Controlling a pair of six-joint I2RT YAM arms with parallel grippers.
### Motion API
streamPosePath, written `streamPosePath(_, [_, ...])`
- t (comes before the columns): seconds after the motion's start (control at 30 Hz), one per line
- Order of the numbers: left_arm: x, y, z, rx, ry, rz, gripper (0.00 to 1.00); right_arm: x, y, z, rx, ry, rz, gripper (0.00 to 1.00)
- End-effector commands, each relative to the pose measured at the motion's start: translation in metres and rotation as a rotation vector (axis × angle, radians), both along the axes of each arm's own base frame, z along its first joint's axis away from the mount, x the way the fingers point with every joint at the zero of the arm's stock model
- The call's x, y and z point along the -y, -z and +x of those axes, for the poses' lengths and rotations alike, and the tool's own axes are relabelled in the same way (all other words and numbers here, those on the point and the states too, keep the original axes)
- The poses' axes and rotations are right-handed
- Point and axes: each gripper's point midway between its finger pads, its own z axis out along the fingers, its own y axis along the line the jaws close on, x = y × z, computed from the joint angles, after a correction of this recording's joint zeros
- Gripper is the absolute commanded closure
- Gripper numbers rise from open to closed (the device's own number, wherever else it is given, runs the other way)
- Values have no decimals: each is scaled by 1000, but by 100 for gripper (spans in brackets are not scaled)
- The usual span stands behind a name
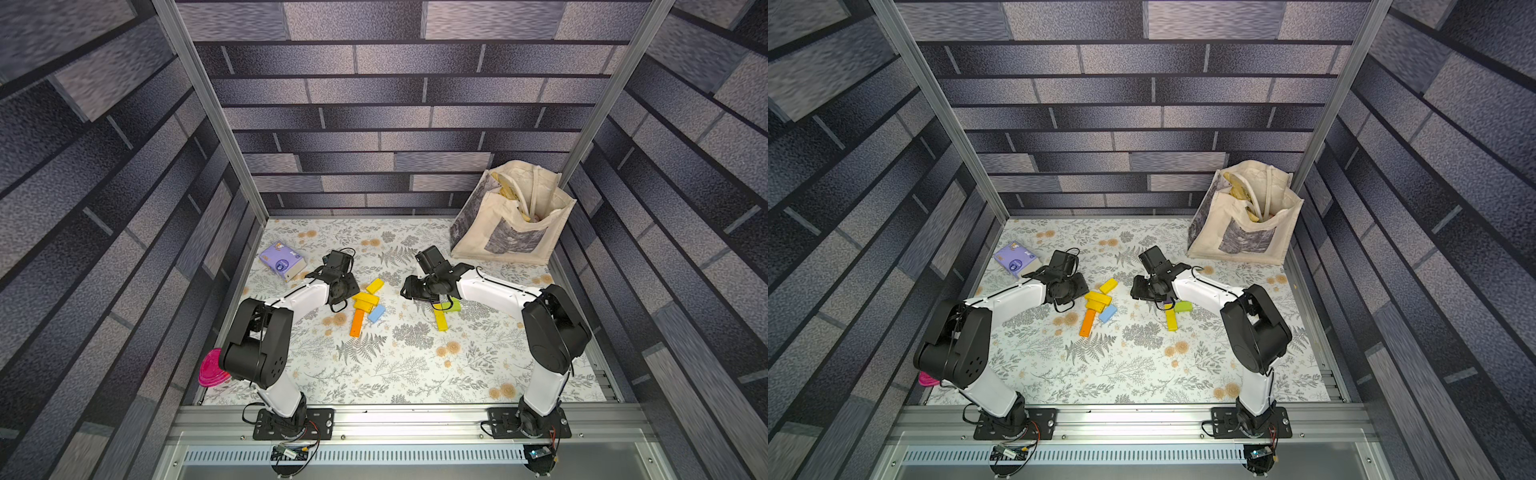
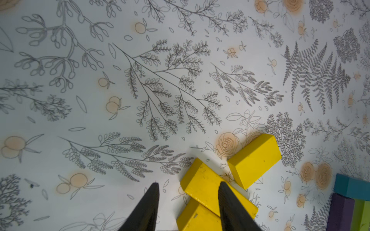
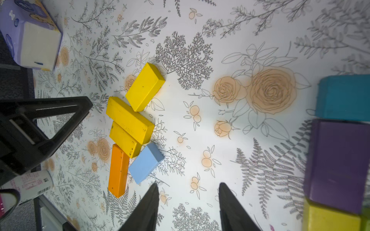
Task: Assemble the letter p with building blocks
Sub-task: Adjust the building block at the center of the board.
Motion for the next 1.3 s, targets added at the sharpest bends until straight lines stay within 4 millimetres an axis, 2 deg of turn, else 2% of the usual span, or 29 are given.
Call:
streamPosePath(0.0, [-6, 10, 1, -13, -22, -45, 57, -23, 3, -4, -36, -12, 59, 55])
streamPosePath(0.17, [-8, 16, 4, -22, -19, -80, 72, -42, 11, -5, -67, -24, 91, 71])
streamPosePath(0.3, [-5, 26, 2, -41, -12, -94, 76, -51, 20, -4, -91, -23, 107, 91])
streamPosePath(0.43, [6, 37, 4, -46, 13, -141, 88, -56, 26, -2, -111, -15, 126, 100])
streamPosePath(0.5, [8, 41, 3, -51, 15, -143, 90, -58, 25, -3, -116, -13, 137, 100])
streamPosePath(0.57, [12, 43, 1, -48, 20, -151, 91, -55, 43, -5, -146, -5, 112, 100])
streamPosePath(0.73, [22, 51, -8, -71, 54, -167, 99, -50, 53, -8, -161, 11, 87, 100])
streamPosePath(1.0, [44, 60, -33, -110, 94, -171, 100, -50, 58, -9, -171, 20, 99, 100])
streamPosePath(1.17, [62, 63, -45, -126, 122, -160, 100, -43, 60, -16, -180, 35, 98, 100])
streamPosePath(1.27, [71, 65, -48, -129, 138, -162, 100, -36, 68, -19, -186, 50, 73, 100])
